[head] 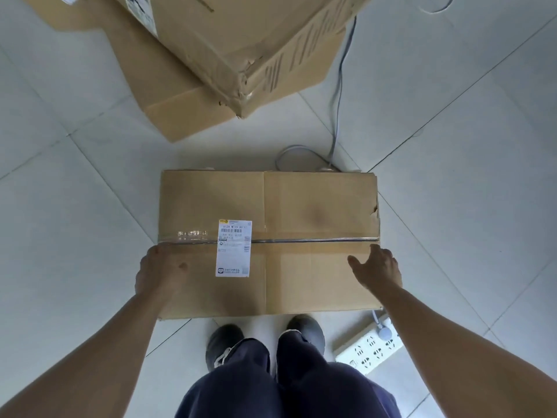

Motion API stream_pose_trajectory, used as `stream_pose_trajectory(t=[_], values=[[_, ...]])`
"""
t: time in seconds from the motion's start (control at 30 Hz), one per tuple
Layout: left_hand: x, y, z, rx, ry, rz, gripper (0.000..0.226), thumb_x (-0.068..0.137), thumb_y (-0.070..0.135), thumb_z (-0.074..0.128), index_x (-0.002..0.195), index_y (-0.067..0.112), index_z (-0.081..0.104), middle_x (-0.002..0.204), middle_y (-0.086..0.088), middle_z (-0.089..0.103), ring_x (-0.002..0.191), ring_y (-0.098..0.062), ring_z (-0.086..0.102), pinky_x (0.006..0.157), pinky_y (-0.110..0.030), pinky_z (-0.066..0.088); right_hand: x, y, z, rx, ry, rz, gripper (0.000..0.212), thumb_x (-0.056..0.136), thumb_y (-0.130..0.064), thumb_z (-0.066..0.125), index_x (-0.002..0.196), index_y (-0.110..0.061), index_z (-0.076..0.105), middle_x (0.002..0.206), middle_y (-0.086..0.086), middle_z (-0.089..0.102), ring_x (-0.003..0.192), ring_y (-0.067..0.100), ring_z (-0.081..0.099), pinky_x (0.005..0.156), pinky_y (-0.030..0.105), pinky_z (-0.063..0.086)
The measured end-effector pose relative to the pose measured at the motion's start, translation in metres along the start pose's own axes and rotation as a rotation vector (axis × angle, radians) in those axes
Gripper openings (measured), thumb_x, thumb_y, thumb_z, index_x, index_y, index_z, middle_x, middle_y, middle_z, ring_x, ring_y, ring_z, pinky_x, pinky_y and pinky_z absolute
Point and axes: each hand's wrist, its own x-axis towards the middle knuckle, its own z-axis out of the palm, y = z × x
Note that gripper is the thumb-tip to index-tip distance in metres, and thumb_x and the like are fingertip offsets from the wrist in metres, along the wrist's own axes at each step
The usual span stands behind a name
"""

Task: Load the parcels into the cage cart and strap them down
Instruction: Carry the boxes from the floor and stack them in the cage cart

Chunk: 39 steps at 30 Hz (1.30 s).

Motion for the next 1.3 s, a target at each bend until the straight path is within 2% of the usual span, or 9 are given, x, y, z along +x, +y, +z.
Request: stream_pose_trajectory(t=[0.1, 0.23, 0.4, 0.57, 0.67, 0.8, 1.13, 1.3], values=[[0.016, 0.003, 0.023, -0.039, 0.015, -0.114, 0.076, 0.081, 0.034, 0.066, 0.139, 0.001, 0.03, 0.134, -0.019, 0.044, 0.123, -0.039, 0.044, 0.096, -0.049, 0.041, 0.026, 0.004, 0.022, 0.073, 0.016, 0.064, 0.075, 0.09, -0.047, 0.059, 0.144, -0.004, 0.03, 0.144, 0.015, 0.04, 0.132, 0.034, 0.04, 0.105, 0.045, 0.036], [0.027, 0.007, 0.04, -0.12, 0.07, -0.176, 0.095, 0.07, 0.046, 0.071, 0.138, 0.0, 0.024, 0.133, -0.021, 0.041, 0.124, -0.04, 0.044, 0.1, -0.05, 0.041, 0.047, 0.009, 0.034, 0.174, 0.015, 0.139, 0.087, 0.085, -0.051, 0.065, 0.142, 0.0, 0.025, 0.146, 0.017, 0.038, 0.133, 0.036, 0.039, 0.106, 0.047, 0.035], [0.034, 0.009, 0.046, -0.095, 0.076, -0.195, 0.116, 0.062, 0.049, 0.082, 0.142, -0.003, 0.017, 0.135, -0.024, 0.037, 0.124, -0.043, 0.042, 0.099, -0.052, 0.042, 0.058, 0.007, 0.037, 0.249, -0.018, 0.206, 0.1, 0.076, -0.057, 0.071, 0.144, -0.001, 0.023, 0.146, 0.018, 0.035, 0.133, 0.037, 0.037, 0.108, 0.048, 0.036], [0.03, 0.008, 0.036, -0.118, 0.103, -0.212, 0.113, 0.06, 0.048, 0.085, 0.14, -0.002, 0.023, 0.134, -0.025, 0.038, 0.124, -0.044, 0.042, 0.1, -0.053, 0.038, 0.055, -0.001, 0.025, 0.207, 0.056, 0.178, 0.09, 0.079, -0.055, 0.07, 0.14, -0.002, 0.031, 0.142, 0.016, 0.041, 0.131, 0.035, 0.039, 0.106, 0.045, 0.034], [0.017, 0.001, 0.02, -0.119, 0.117, -0.24, 0.11, 0.062, 0.052, 0.082, 0.142, 0.002, 0.025, 0.135, -0.024, 0.039, 0.124, -0.044, 0.042, 0.101, -0.053, 0.036, 0.041, -0.01, 0.007, 0.216, 0.115, 0.148, 0.091, 0.076, -0.06, 0.07, 0.138, -0.003, 0.035, 0.138, 0.015, 0.043, 0.13, 0.035, 0.039, 0.105, 0.045, 0.033], [-0.012, -0.009, -0.008, -0.197, 0.13, -0.245, 0.109, 0.063, 0.051, 0.083, 0.144, 0.005, 0.027, 0.135, -0.025, 0.038, 0.124, -0.045, 0.041, 0.098, -0.056, 0.041, 0.01, -0.017, -0.025, 0.22, 0.151, 0.116, 0.089, 0.075, -0.06, 0.069, 0.136, -0.004, 0.038, 0.136, 0.015, 0.044, 0.128, 0.035, 0.039, 0.104, 0.044, 0.032], [-0.131, -0.023, -0.14, -0.251, 0.254, -0.228, 0.1, 0.06, 0.048, 0.082, 0.14, 0.012, 0.033, 0.128, -0.021, 0.044, 0.118, -0.043, 0.046, 0.095, -0.054, 0.044, -0.124, -0.024, -0.127, 0.339, 0.216, 0.059, 0.079, 0.073, -0.046, 0.076, 0.133, -0.007, 0.041, 0.132, 0.012, 0.045, 0.125, 0.034, 0.036, 0.102, 0.047, 0.035], [-0.187, -0.038, -0.215, -0.288, 0.308, -0.244, 0.098, 0.061, 0.05, 0.082, 0.14, 0.013, 0.035, 0.128, -0.022, 0.046, 0.117, -0.045, 0.047, 0.096, -0.054, 0.042, -0.193, -0.043, -0.191, 0.287, 0.268, -0.058, 0.079, 0.072, -0.05, 0.075, 0.129, -0.004, 0.044, 0.129, 0.016, 0.048, 0.121, 0.036, 0.039, 0.101, 0.046, 0.035]])
